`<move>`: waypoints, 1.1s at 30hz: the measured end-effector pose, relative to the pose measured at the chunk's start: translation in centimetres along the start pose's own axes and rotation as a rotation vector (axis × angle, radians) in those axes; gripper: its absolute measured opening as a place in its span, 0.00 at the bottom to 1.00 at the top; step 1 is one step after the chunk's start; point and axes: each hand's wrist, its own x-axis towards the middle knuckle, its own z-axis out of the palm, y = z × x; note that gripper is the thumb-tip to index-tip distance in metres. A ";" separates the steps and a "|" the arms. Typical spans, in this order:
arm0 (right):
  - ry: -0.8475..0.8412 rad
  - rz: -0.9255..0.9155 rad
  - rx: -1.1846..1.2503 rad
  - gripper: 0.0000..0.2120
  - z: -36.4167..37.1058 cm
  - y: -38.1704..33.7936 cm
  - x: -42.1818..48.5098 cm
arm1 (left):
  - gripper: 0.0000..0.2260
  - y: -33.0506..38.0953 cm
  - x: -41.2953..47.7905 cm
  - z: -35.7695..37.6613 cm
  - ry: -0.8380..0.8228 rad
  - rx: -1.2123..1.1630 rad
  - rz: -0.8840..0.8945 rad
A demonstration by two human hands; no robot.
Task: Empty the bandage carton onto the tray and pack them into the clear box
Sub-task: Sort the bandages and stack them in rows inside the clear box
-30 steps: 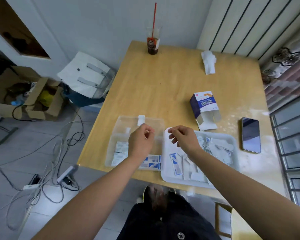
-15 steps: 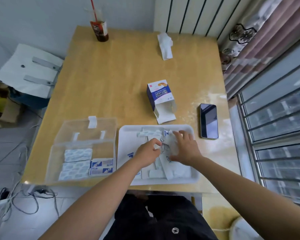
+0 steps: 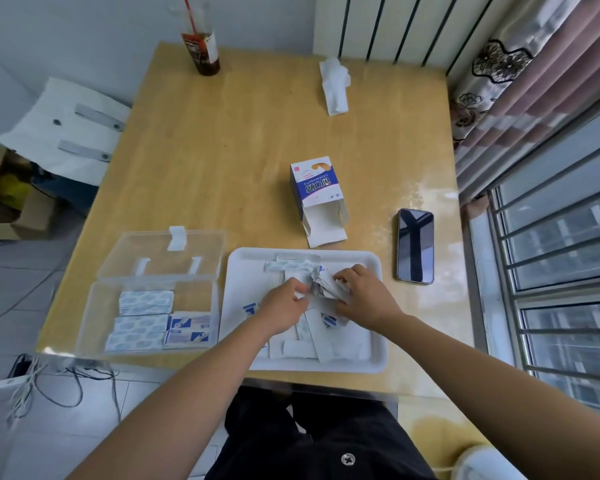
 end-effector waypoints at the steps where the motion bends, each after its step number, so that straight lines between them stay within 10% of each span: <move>1: 0.015 0.004 0.005 0.23 -0.1 -0.1 0.0 | 0.10 0.0 0.0 0.0 0.007 -0.019 -0.002; 17: 0.219 0.004 0.239 0.08 -2.1 -1.0 -0.2 | 0.09 2.6 -0.2 1.9 0.212 -0.374 0.002; 25: -0.170 0.225 1.015 0.09 -2.9 -1.3 -0.5 | 0.07 4.3 -0.4 1.9 0.104 -0.814 -0.118; 33: -0.241 0.257 1.205 0.15 -2.0 -2.6 -0.4 | 0.11 3.4 -0.8 0.6 -0.019 -0.973 -0.146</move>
